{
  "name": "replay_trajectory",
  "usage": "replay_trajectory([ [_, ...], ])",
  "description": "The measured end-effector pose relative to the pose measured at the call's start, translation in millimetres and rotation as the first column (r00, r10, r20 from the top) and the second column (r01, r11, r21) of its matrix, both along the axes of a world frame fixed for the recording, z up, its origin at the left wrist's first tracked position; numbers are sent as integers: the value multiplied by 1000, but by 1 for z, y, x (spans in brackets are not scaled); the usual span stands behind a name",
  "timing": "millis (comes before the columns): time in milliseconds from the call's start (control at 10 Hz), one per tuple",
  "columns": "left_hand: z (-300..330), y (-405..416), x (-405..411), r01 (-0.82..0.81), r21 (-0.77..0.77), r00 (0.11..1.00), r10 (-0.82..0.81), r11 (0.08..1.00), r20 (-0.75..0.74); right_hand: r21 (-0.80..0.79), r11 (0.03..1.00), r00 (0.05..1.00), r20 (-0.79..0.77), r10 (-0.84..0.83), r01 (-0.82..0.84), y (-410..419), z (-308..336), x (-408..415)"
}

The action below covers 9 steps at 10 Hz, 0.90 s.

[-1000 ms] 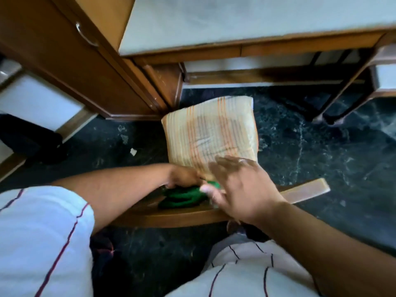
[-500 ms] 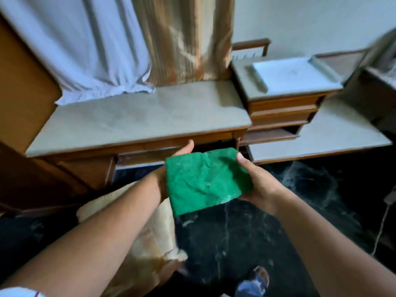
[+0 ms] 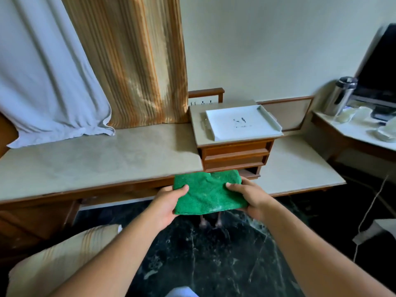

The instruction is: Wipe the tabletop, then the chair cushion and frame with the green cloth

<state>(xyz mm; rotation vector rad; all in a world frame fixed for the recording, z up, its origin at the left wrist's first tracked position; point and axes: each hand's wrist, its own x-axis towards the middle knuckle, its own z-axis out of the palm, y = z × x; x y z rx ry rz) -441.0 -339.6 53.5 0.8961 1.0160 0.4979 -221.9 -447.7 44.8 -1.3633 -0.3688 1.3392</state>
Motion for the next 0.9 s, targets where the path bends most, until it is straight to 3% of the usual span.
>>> replay_trajectory([
  [200, 14, 47, 66, -61, 219, 992, 83, 974, -93, 40, 995, 988, 119, -94, 90, 44, 3, 56],
  [700, -6, 263, 318, 59, 157, 998, -57, 986, -21, 17, 922, 845, 394, -361, 386, 234, 30, 315],
  [800, -18, 300, 355, 112, 283, 972, -45, 953, -231, -98, 915, 770, 579, -268, 392, 265, 19, 350],
  [900, -31, 326, 374, 356, 570, 793, 82, 741, -604, -275, 874, 497, 867, 45, 401, 288, 4, 365],
])
